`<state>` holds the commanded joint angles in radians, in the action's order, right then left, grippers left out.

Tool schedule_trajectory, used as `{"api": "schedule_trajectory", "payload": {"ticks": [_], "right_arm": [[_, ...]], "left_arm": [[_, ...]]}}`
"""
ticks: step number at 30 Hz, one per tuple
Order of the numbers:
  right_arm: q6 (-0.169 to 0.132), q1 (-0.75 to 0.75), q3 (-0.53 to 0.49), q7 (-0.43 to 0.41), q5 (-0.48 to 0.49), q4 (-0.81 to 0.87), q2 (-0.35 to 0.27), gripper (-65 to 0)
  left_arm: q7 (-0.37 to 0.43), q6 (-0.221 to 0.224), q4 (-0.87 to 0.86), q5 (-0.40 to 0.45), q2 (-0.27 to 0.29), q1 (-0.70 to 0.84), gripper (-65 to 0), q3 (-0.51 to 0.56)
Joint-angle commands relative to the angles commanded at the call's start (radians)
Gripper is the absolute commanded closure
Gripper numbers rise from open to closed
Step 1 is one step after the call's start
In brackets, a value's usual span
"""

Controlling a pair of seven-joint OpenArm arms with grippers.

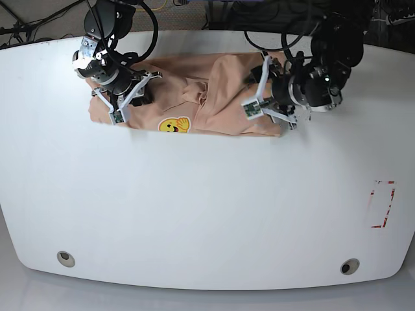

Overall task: Fold the T-shirt properly
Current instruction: 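Release and regrasp the folded shirt edge with the left gripper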

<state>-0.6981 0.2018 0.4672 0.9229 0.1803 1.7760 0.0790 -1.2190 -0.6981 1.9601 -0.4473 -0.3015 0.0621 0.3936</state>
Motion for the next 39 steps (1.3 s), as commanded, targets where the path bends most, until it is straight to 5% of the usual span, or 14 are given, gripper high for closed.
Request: {"api": "schedule_trajectory", "payload": {"ticks": [6,13,24,32,39], "right_arm": [[0.000,-0.002,0.000,0.000,-0.002,-0.002,0.000,-13.6],[0.000,-0.002,0.000,0.000,0.000,-0.002,0.000,-13.6],[0.000,0.000,0.000,0.000,0.005,-0.002,0.002,-13.6],[0.000,-0.002,0.000,0.002,0.005,-0.002,0.002,-13.8],[0.000,-0.002,-0.028,0.005,0.006,0.006,0.002,-15.2]], "left_arm": [[0.000,0.000,0.008,0.003,0.002,-0.006,-29.7,0.143],[0.068,0.000,0.014,0.002,0.005,-0.008,-29.6,0.144],[0.212,0.000,0.018,0.020,0.028,0.095,-29.6,-0.224],[0.285,0.000,-0.060,0.106,0.038,0.140,-28.6,-0.353],[0.305,0.000,-0.181,0.115,0.038,0.141,-7.5,-0.359]]}}
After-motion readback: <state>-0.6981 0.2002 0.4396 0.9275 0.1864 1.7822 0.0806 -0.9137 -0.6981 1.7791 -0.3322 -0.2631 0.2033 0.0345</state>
